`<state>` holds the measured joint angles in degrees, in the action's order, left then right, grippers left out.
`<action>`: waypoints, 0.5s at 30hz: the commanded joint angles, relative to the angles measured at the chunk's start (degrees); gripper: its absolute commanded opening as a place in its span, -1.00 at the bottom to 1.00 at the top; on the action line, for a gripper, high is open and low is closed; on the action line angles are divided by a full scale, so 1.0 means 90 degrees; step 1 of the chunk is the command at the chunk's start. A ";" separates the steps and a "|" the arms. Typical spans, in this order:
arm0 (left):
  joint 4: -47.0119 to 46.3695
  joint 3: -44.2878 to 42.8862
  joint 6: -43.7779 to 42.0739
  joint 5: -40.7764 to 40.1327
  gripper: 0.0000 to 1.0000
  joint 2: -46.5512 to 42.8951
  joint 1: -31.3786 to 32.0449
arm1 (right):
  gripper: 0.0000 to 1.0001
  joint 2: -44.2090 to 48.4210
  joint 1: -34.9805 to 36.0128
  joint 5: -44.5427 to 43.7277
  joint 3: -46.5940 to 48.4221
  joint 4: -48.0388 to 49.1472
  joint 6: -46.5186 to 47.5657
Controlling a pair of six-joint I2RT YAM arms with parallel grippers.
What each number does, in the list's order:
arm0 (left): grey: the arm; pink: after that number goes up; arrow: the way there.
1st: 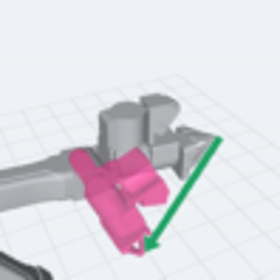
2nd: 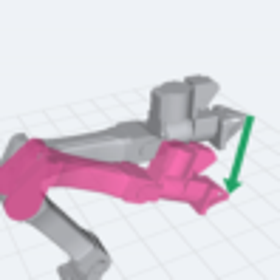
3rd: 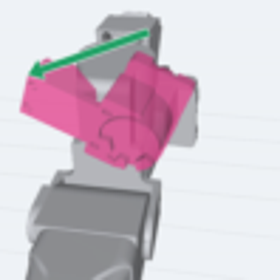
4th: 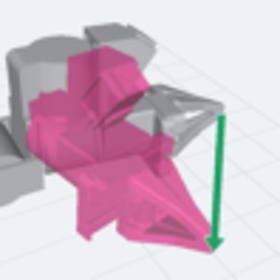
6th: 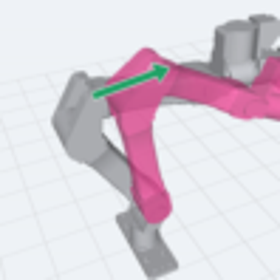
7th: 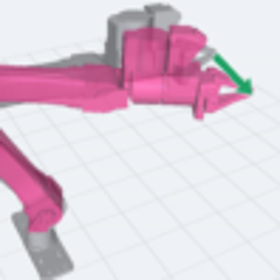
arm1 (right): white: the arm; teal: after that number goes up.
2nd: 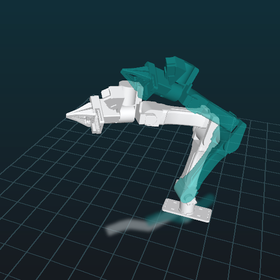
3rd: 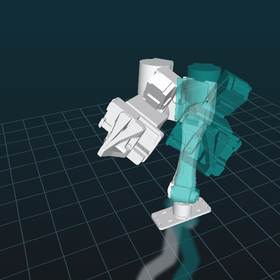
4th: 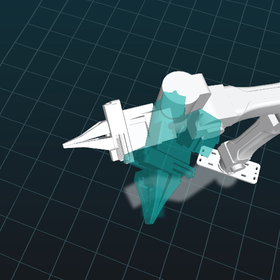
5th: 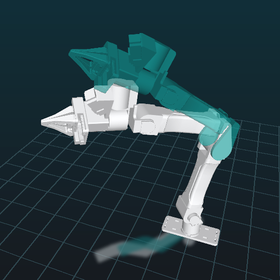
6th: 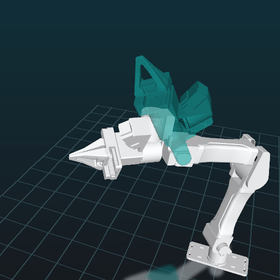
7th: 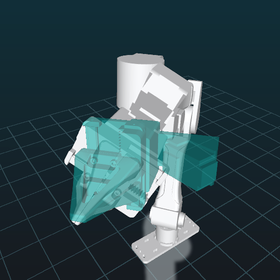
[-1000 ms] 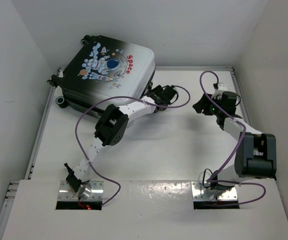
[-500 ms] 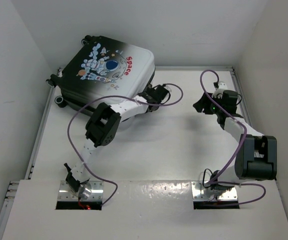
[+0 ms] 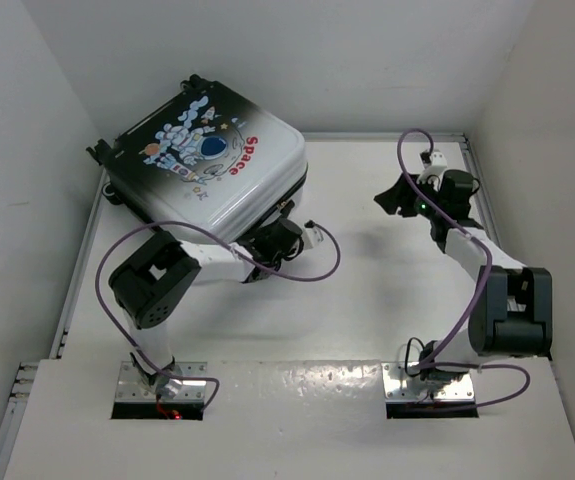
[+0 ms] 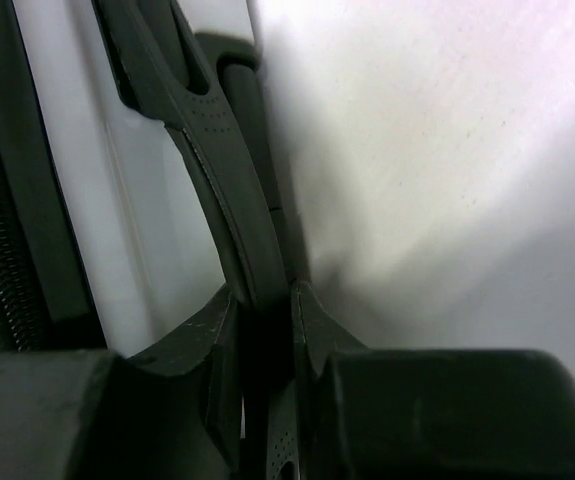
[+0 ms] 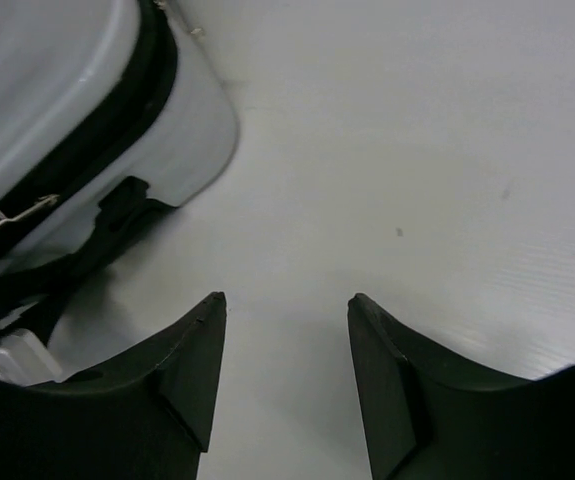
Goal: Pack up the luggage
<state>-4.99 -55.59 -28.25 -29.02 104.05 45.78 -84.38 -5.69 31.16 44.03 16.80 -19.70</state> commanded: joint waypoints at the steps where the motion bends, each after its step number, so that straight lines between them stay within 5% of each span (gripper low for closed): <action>1: -0.0186 0.0639 -0.1410 0.0079 -1.00 0.0148 0.0099 | 0.03 -0.0088 0.0388 0.0523 0.0380 0.0429 -0.0378; 9: -0.2333 0.1791 -0.3051 -0.0438 -1.00 0.0148 0.0158 | 0.00 -0.0282 0.1442 0.0435 0.0664 -0.0138 -0.0399; 15: -0.2414 0.1909 -0.3443 -0.0292 -1.00 0.0216 0.0216 | 0.00 -0.0839 0.2126 0.0054 0.1386 -0.0636 0.0012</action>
<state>-32.86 -41.04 -50.50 -32.21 103.79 47.59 -90.08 11.62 33.26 51.90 12.36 -21.65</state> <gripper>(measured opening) 0.246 0.503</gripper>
